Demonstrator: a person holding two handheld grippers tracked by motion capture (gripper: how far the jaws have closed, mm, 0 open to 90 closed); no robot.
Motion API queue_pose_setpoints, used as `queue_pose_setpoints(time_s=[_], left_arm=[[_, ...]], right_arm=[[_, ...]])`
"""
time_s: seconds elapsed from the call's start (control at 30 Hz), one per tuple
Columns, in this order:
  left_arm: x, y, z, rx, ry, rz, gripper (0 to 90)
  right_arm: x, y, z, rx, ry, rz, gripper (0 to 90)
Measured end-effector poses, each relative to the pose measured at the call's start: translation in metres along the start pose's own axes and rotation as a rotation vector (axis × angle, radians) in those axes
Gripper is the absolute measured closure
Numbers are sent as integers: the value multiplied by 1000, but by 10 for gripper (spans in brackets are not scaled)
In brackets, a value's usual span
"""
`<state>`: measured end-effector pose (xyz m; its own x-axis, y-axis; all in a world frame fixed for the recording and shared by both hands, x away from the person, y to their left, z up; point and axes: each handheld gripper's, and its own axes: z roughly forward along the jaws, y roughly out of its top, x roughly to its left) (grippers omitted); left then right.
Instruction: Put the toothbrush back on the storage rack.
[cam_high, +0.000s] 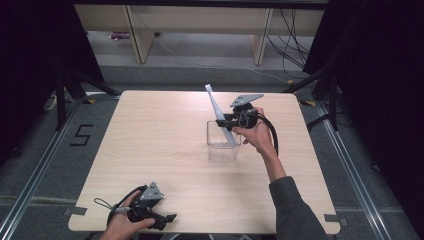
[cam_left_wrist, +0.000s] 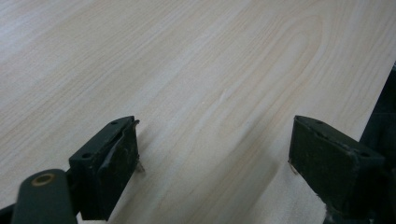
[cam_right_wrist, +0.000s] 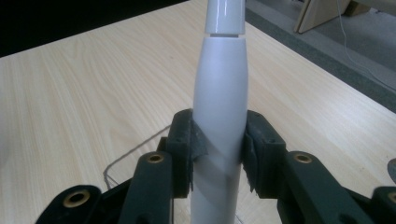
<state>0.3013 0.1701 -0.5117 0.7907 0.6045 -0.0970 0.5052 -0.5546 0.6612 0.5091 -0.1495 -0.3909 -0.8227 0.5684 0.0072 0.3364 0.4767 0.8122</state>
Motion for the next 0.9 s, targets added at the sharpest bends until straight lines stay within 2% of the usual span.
queue_pose_setpoints(time_s=[0.07, 0.13, 0.23, 0.27, 0.33, 0.4, 0.43, 0.47, 0.53, 0.57, 0.6, 0.63, 0.7, 0.8, 0.83, 0.87, 0.9], left_arm=[[0, 0, 0, 3, -4, 1, 152], [0, 0, 0, 4, -5, 2, 151], [0, 0, 0, 3, -3, 3, 151], [0, 0, 0, 3, -4, 2, 152], [0, 0, 0, 2, -3, 0, 152], [0, 0, 0, 4, -2, 2, 152], [0, 0, 0, 3, -3, 3, 152], [0, 0, 0, 2, -5, 2, 152], [0, 0, 1, 4, -6, 3, 151], [0, 0, 0, 7, -4, 6, 152], [0, 0, 0, 3, -3, -2, 152], [0, 0, -1, 3, -2, 4, 152], [0, 0, -1, 3, -3, 0, 151], [0, 0, 0, 4, -3, 8, 152], [0, 0, 0, 4, -3, 6, 151], [0, 0, 0, 3, -3, 5, 152], [0, 0, -1, 3, -2, 4, 152]], right_arm=[[-1, -2, 3, 11, 2, -5, 662], [1, -5, 5, 21, 1, 23, 662], [1, -8, 9, 40, 2, 15, 662], [1, -8, 10, 37, -15, 3, 662], [2, -9, 12, 51, 3, 6, 662], [5, -9, 14, 69, -7, 31, 662], [4, -9, 16, 71, -7, -12, 662], [6, -9, 17, 75, -11, 9, 662], [5, -9, 19, 90, -4, -13, 662], [7, -10, 21, 78, -11, 3, 662], [8, -10, 20, 101, -13, -4, 662], [8, -11, 22, 95, -20, -9, 662], [9, -11, 23, 117, -10, -4, 662], [10, -12, 27, 127, -27, -10, 662], [10, -12, 27, 150, -19, -14, 662], [12, -13, 28, 154, -26, 17, 662], [10, -13, 28, 166, -27, -4, 662]])
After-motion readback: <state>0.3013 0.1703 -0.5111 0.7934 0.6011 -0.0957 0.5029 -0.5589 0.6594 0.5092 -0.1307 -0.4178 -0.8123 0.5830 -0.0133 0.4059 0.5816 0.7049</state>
